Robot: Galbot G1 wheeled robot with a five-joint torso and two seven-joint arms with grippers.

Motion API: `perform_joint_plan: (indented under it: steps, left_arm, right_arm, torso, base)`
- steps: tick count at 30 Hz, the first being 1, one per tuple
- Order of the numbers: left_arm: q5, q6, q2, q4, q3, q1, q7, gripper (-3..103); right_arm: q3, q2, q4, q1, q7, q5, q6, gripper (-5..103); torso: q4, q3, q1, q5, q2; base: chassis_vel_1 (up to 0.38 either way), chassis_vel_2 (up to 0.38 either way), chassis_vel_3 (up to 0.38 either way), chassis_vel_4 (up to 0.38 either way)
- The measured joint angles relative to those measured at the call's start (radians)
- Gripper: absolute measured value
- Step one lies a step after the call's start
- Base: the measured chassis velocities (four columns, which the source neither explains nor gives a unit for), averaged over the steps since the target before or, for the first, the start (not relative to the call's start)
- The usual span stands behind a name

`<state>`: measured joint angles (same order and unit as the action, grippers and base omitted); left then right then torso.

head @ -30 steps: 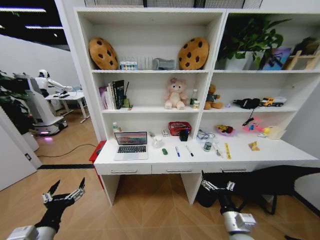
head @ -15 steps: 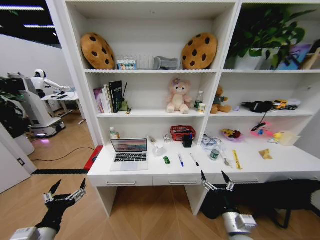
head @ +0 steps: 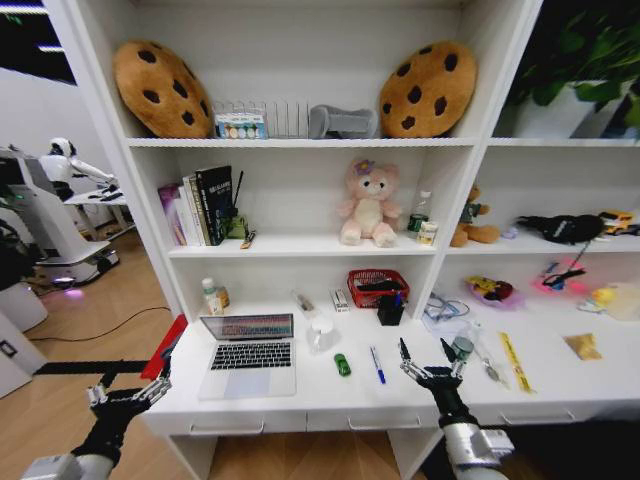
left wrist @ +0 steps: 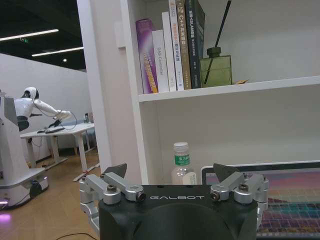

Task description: Organize the objects on the table.

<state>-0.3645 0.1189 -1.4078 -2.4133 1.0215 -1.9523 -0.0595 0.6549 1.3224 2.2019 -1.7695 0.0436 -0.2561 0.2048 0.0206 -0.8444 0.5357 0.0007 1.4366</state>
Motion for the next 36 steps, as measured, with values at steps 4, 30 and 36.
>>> perform_joint_plan:
  steps: [4, 30, 36]
  left_arm:
    - [-0.026, 0.002, 0.013, -0.008, 0.014, -0.001, 0.001, 97]
    - [-0.190, 0.038, 0.431, 0.084, 0.082, 0.051, 0.019, 34]
    - [-0.273, 0.045, 0.737, 0.191, 0.097, 0.114, 0.013, 8]
  right_arm:
    - [0.000, 0.005, 0.030, -0.028, -0.014, 0.006, 0.003, 100]
    - [0.023, 0.018, 0.034, -0.052, -0.005, 0.037, 0.020, 100]
    - [0.036, 0.027, 0.019, -0.057, -0.004, 0.048, 0.027, 100]
  torso:
    - [0.0009, 0.000, -0.001, -0.0002, 0.000]
    - [0.0006, 0.000, -0.001, -0.0010, 0.001]
    - [0.0015, 0.000, -0.001, -0.0008, 0.001]
  base:
    - [-0.074, 0.059, 0.000, -0.010]
    - [0.012, -0.015, -0.012, 0.014]
    - [0.000, 0.000, 0.000, 0.000]
